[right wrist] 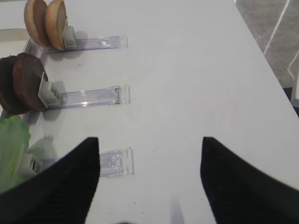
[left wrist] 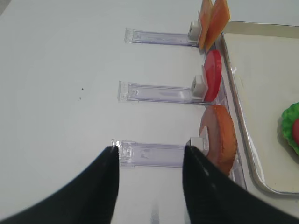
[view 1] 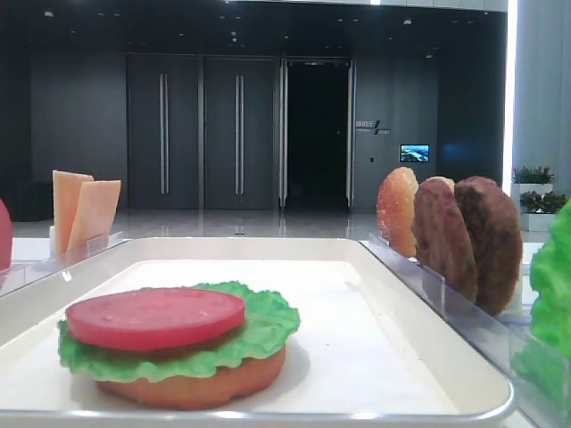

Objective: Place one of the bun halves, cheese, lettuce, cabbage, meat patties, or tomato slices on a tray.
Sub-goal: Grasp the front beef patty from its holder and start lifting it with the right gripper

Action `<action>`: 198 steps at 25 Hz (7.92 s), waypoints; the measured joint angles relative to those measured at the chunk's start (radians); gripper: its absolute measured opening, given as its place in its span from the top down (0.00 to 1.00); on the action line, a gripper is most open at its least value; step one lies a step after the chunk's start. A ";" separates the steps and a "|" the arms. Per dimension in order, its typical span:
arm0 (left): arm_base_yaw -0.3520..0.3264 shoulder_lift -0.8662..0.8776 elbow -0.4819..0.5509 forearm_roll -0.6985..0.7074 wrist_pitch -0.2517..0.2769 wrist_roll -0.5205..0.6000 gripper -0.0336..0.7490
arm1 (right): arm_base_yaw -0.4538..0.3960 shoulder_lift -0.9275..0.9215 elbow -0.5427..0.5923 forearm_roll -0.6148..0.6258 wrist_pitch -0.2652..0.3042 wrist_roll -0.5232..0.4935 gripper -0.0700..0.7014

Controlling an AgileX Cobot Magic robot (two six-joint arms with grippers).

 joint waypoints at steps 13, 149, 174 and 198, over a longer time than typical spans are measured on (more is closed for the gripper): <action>0.000 0.000 0.000 0.000 0.000 0.000 0.52 | 0.000 0.000 0.000 0.000 0.000 0.000 0.30; 0.000 0.000 0.000 0.000 0.000 0.000 0.52 | 0.650 1.692 -0.740 -0.041 -0.145 0.520 0.30; 0.000 0.000 0.000 0.000 0.000 0.000 0.52 | 0.649 1.765 -0.740 -0.090 -0.179 0.523 0.35; 0.000 0.000 0.000 0.000 0.000 0.000 0.52 | 0.649 1.778 -0.747 -0.140 -0.172 0.524 0.72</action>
